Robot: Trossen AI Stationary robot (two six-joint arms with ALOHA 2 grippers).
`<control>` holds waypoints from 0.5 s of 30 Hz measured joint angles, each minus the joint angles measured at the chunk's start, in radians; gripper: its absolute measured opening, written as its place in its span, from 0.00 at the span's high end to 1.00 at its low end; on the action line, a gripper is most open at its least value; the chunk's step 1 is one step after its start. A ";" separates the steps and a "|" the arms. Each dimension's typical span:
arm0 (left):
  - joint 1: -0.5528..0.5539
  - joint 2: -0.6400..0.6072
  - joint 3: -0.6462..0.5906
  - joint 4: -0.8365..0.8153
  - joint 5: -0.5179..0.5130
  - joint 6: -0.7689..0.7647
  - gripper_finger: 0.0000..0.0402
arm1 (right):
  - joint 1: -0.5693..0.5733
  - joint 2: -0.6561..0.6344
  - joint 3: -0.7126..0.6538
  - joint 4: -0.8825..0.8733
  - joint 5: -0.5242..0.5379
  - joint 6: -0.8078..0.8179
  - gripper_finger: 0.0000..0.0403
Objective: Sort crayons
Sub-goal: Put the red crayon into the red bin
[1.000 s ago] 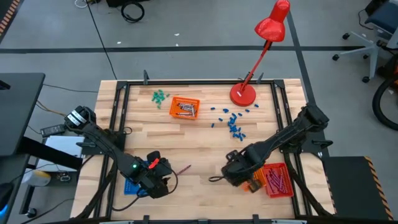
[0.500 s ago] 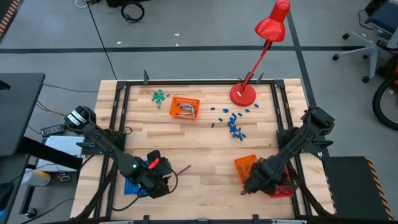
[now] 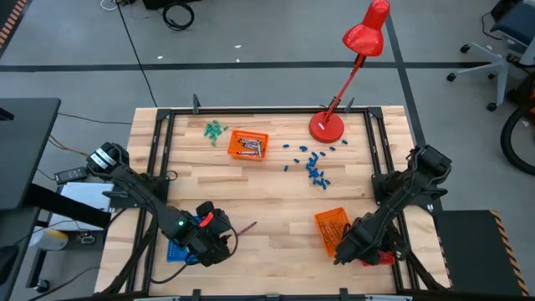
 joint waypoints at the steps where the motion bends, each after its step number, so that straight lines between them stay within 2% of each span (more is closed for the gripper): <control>1: 0.000 0.000 0.000 0.000 0.000 -0.004 0.52 | 0.000 0.000 -0.004 0.003 0.011 -0.005 0.91; 5: 0.000 0.000 0.000 0.000 0.000 -0.017 0.52 | 0.003 0.000 -0.007 0.028 0.034 -0.057 0.87; 10: 0.000 0.000 0.000 0.000 0.000 -0.030 0.52 | 0.019 0.000 -0.007 0.049 0.154 -0.092 0.79; 15: 0.000 0.000 0.000 0.000 0.000 -0.043 0.52 | 0.018 0.000 -0.007 0.058 0.220 -0.033 0.68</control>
